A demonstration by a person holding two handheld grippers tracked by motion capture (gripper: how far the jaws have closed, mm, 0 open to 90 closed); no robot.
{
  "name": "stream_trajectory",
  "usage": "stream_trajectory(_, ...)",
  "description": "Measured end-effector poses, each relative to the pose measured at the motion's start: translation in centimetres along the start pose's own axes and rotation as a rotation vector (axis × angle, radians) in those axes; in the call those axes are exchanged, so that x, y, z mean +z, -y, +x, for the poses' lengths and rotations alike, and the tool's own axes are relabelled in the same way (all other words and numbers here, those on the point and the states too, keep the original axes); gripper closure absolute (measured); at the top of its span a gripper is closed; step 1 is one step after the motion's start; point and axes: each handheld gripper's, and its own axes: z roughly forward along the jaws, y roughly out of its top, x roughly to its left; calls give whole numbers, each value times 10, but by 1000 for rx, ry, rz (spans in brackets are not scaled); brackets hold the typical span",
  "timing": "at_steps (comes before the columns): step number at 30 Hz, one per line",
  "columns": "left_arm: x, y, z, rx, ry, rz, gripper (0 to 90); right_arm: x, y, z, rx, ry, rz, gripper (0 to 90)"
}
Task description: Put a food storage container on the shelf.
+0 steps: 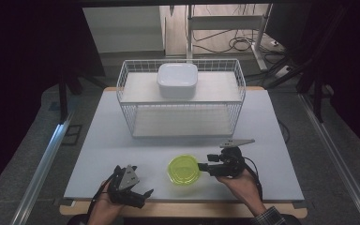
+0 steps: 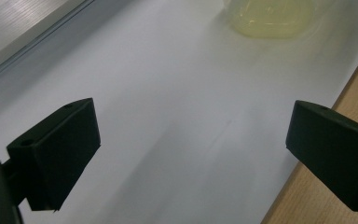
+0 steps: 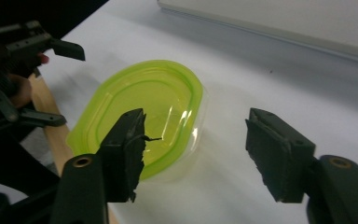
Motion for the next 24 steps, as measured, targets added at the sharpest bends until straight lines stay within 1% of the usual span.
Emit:
stream_trajectory(1,0,0,0,0,0,0,28,1,-1,-1,24,-7,8,427)
stream_trajectory(2,0,0,0,3,0,3,27,2,-1,-2,29,-13,8,444)
stream_trajectory(6,0,0,0,6,1,4,27,7,-3,-6,84,-39,27,515)
stream_trajectory(9,1,0,0,7,1,5,27,12,-4,-8,100,-56,42,559)
stream_trajectory(13,1,0,-1,11,3,7,27,19,-6,-10,124,-63,59,599)
stream_trajectory(16,1,0,-1,15,4,8,28,24,-6,-15,179,-102,66,629)
stream_trajectory(19,1,0,-1,19,2,10,27,28,-5,-19,221,-128,76,660)
stream_trajectory(22,2,0,-2,22,3,12,27,31,-4,-21,244,-151,85,692)
stream_trajectory(24,2,-1,-2,24,4,13,27,31,-5,-22,258,-160,90,740)
